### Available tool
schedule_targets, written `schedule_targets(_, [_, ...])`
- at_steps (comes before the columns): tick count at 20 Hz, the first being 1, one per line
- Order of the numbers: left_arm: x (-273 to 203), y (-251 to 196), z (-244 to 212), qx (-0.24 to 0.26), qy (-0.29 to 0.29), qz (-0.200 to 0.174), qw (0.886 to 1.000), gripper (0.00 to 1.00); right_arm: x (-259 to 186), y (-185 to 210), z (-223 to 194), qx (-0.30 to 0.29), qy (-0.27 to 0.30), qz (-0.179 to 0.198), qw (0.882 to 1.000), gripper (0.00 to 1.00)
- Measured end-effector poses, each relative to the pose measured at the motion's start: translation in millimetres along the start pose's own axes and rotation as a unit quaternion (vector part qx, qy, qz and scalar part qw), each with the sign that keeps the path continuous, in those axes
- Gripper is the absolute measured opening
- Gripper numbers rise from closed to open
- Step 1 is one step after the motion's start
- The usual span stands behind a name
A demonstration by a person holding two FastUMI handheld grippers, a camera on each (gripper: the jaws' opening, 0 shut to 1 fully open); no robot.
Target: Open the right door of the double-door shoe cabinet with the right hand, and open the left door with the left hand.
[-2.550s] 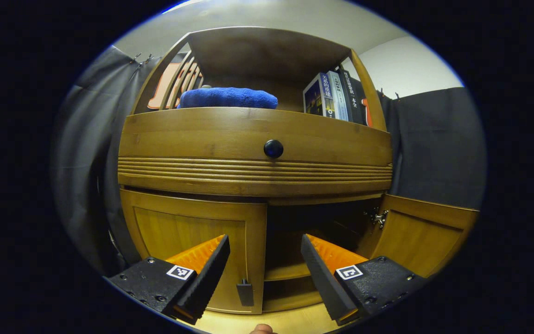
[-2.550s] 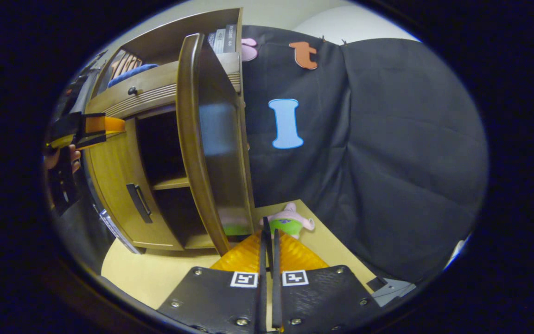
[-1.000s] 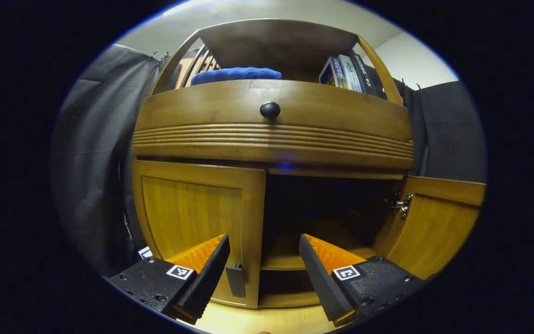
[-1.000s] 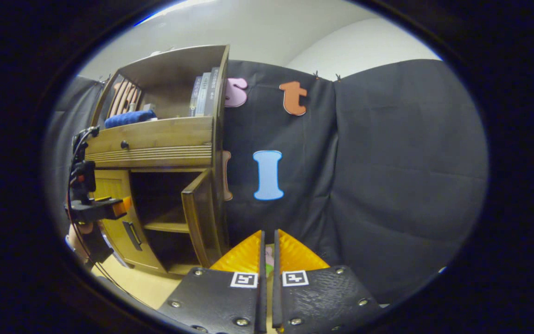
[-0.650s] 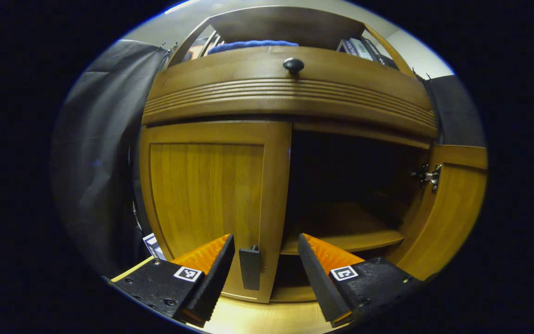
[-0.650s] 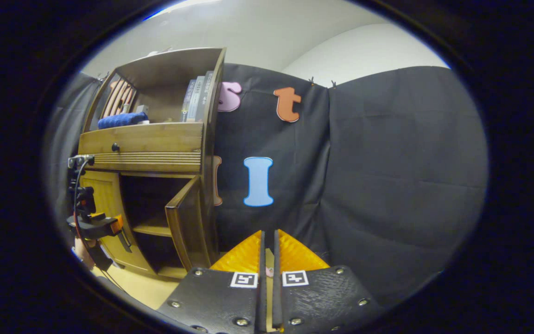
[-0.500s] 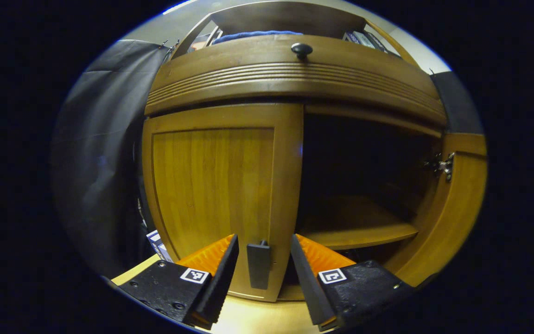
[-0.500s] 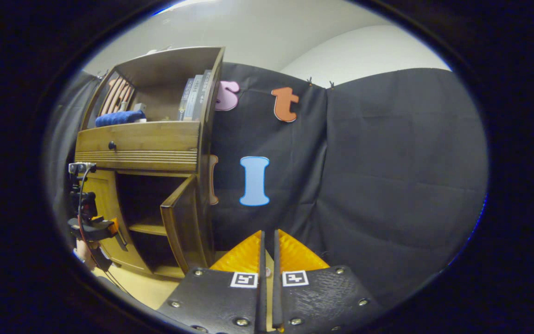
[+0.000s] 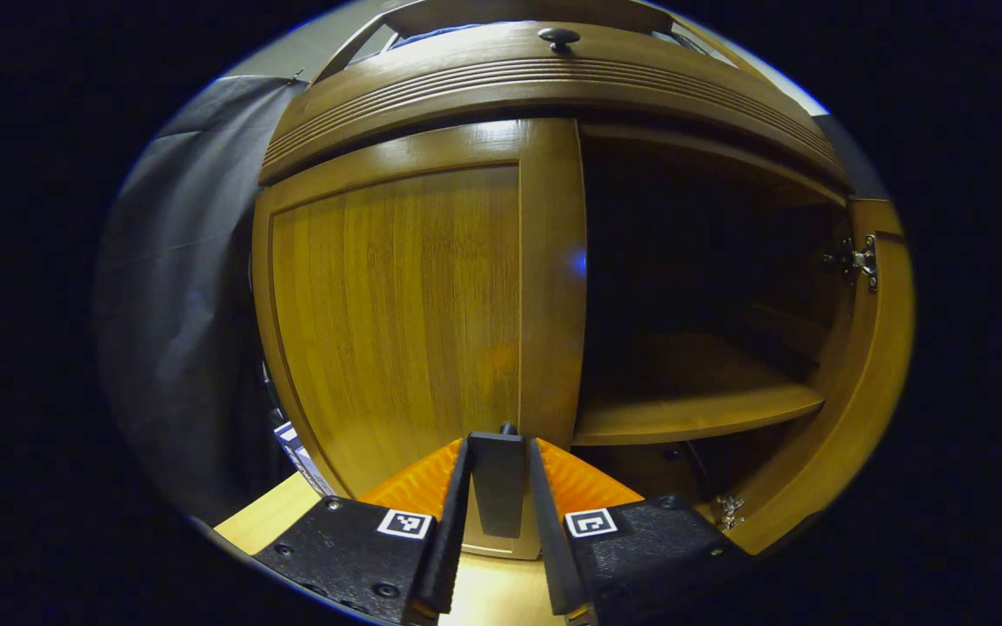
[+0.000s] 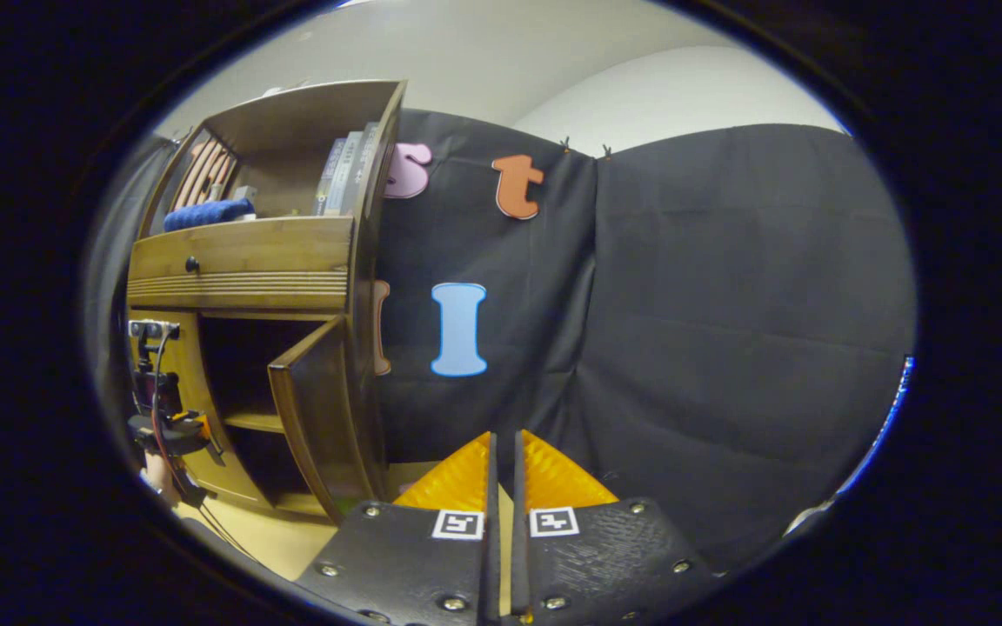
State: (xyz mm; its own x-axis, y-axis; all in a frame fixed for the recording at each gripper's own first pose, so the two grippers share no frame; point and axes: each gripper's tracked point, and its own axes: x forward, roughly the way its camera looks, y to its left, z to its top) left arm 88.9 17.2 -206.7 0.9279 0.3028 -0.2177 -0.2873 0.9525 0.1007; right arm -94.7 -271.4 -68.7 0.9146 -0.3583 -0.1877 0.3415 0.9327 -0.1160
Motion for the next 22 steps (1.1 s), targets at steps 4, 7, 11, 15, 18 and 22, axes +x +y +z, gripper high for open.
schedule_targets(4, [5,-1,3,-0.002,-0.01,-0.014,1.0,0.35,5,3,-8,0.005,0.009,-0.002,1.0,0.05])
schedule_targets(7, [7,-3,3,-0.008,-0.016,-0.025,1.0,0.34,10,9,-13,0.014,0.021,0.002,1.0,0.05])
schedule_targets(11, [7,-1,2,-0.002,-0.019,-0.025,1.0,0.31,14,18,-10,0.028,0.013,0.008,0.999,0.01])
schedule_targets(15, [6,-1,2,-0.006,-0.018,-0.024,1.0,0.33,11,17,-15,0.032,0.013,0.011,0.999,0.05])
schedule_targets(18, [2,2,2,-0.014,-0.017,-0.006,1.0,0.33,7,11,-18,0.021,0.014,0.005,1.0,0.1])
schedule_targets(22, [-6,6,-1,-0.019,-0.014,0.005,1.0,0.31,3,3,-18,0.021,0.012,0.004,1.0,0.01])
